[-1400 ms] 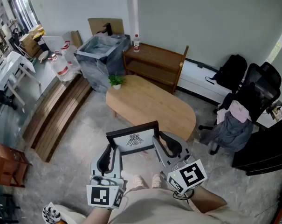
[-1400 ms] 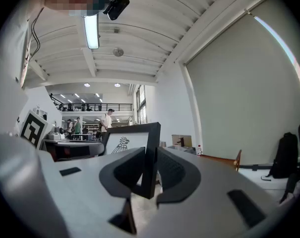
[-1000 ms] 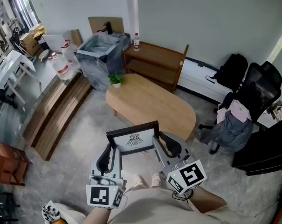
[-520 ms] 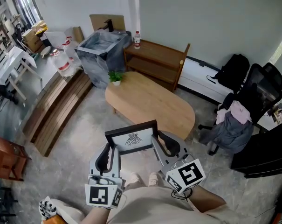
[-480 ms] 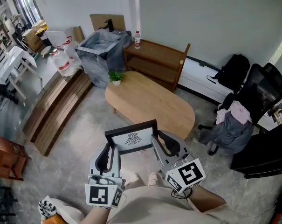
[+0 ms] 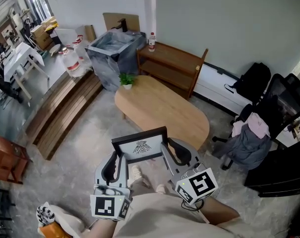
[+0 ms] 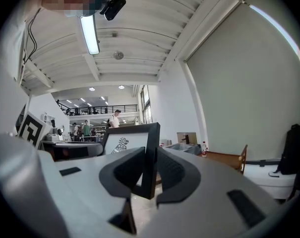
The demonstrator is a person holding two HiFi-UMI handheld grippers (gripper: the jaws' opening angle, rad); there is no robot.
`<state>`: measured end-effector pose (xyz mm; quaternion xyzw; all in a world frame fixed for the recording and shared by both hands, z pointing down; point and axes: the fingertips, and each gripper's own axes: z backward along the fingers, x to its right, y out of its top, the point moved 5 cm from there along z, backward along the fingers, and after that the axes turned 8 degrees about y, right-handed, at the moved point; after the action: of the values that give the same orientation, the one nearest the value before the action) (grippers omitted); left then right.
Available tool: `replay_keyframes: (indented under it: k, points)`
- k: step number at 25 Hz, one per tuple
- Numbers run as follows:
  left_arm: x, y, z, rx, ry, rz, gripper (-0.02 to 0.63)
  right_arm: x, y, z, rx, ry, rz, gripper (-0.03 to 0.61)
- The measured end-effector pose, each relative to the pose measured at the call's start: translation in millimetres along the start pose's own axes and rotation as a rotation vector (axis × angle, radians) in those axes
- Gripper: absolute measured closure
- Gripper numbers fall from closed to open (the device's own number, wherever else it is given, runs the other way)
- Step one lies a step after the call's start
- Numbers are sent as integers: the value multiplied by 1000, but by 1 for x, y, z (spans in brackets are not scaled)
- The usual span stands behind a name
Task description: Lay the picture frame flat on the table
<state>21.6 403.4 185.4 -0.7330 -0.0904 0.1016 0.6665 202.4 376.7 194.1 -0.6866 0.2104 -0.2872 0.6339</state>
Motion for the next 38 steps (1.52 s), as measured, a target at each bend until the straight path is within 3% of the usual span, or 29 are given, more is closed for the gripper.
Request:
replay_keyframes:
  k: [7,15,38]
  points:
    - [-11,-12,-19,8,8,7,540,12,-11,-21,-2,3,6,522]
    - [-51,-18,-69,3,-6,19,540,31,-16,-80,-18,-10,13,522]
    - [-255,8,-296,-52,-76,52,540,102,3,-363,-90,-75,-5,522]
